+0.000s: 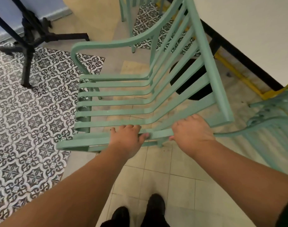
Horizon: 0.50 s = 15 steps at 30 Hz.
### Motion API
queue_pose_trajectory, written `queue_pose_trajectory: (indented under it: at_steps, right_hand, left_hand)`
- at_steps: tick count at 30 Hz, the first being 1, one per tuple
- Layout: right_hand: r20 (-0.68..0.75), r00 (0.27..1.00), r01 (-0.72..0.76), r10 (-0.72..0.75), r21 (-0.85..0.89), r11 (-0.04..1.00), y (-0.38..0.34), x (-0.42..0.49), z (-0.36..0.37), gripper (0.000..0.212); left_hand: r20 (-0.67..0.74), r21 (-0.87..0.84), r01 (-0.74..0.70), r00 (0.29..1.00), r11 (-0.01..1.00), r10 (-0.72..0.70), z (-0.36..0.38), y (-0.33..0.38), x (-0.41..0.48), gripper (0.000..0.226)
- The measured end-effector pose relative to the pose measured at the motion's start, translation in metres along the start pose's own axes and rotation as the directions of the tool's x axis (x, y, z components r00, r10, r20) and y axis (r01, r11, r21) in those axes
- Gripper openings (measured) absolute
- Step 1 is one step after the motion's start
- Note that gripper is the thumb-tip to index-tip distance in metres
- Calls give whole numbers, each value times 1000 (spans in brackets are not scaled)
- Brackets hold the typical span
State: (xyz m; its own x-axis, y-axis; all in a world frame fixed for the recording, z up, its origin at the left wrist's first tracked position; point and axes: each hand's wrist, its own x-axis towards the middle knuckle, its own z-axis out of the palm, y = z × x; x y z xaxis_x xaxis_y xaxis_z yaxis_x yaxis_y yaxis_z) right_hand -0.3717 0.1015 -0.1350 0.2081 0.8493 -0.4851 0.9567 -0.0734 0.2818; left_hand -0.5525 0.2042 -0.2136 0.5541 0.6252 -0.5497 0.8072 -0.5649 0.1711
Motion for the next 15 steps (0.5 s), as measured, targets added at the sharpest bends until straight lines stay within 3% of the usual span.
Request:
queue_pose_trajectory:
  at_steps: [3,6,10,15]
  right_hand:
    - [2,1000,3,-3,-32,999,0,2,2,45]
    - [1,1000,-10,10,-18,1000,-2,2,1,44]
    - [-10,999,-34,34,-43,998,-4,1,1,48]
    - [14,996,-91,91,-46,995,-10,1,0,49]
  left_hand:
    - [97,-79,43,995,996,-35,16,5,5,61]
    - [13,-81,53,999,995,-52,22,8,12,61]
    - [-97,36,-107,989,994,110,25,-4,22,67]
    - [-155,98,-177,969,979,191,27,-12,28,66]
